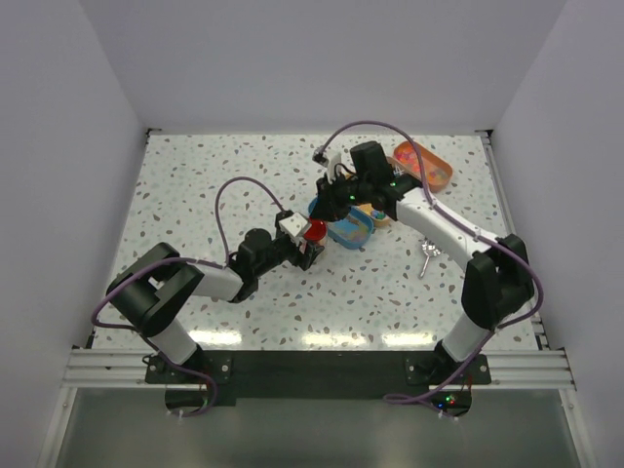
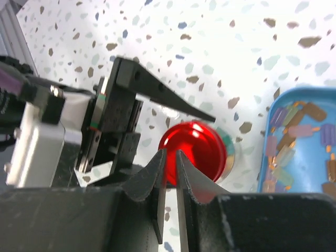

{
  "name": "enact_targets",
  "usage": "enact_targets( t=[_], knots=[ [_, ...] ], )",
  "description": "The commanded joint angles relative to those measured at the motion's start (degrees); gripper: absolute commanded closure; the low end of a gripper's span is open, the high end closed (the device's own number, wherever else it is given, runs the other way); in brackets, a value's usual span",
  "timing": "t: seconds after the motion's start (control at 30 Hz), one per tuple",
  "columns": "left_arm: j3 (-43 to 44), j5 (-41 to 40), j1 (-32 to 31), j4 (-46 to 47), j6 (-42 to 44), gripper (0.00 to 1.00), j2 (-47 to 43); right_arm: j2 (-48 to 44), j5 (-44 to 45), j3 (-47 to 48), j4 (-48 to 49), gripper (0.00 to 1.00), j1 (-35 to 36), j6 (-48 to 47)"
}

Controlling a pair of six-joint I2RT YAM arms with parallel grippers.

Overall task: Pack the candies
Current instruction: Screw the bottle lid onto the packing bottle.

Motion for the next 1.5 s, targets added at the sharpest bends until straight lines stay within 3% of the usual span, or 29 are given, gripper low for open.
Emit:
enact_targets(
  t=[0.0,0.23,0.5,0.8,1.3,1.47],
  knots=[
    [1.7,0.5,0.1,1.4,0.9,0.48,-0.7,3.6,0.1,5.0,1.5,0.85,0.1,-1.0],
    [1.8,0.4,0.1,1.0,0.9,0.48,-0.9,8.2,-2.8,5.8,5.3,0.88,0.2,1.6],
    [2.0,0.0,0.1,0.6,0.9,0.49,-0.9,9.3,-0.6,-4.5,7.2,0.91,-0.1,1.5],
    [1.8,-1.0,0.1,-0.2,0.9,0.49,-1.6,7.7,1.2,-0.9,2.7,0.92,-1.1,-1.9],
    [2.4,-0.7,0.0,-1.0,2.4,0.49,-1.1,1.2,-2.9,-1.4,18.3,0.95,-1.3,5.0],
    [2.7,-0.8,0.0,-1.3,2.4,0.49,-0.9,2.0,-2.4,-5.6,18.2,0.96,-1.3,5.4]
  ],
)
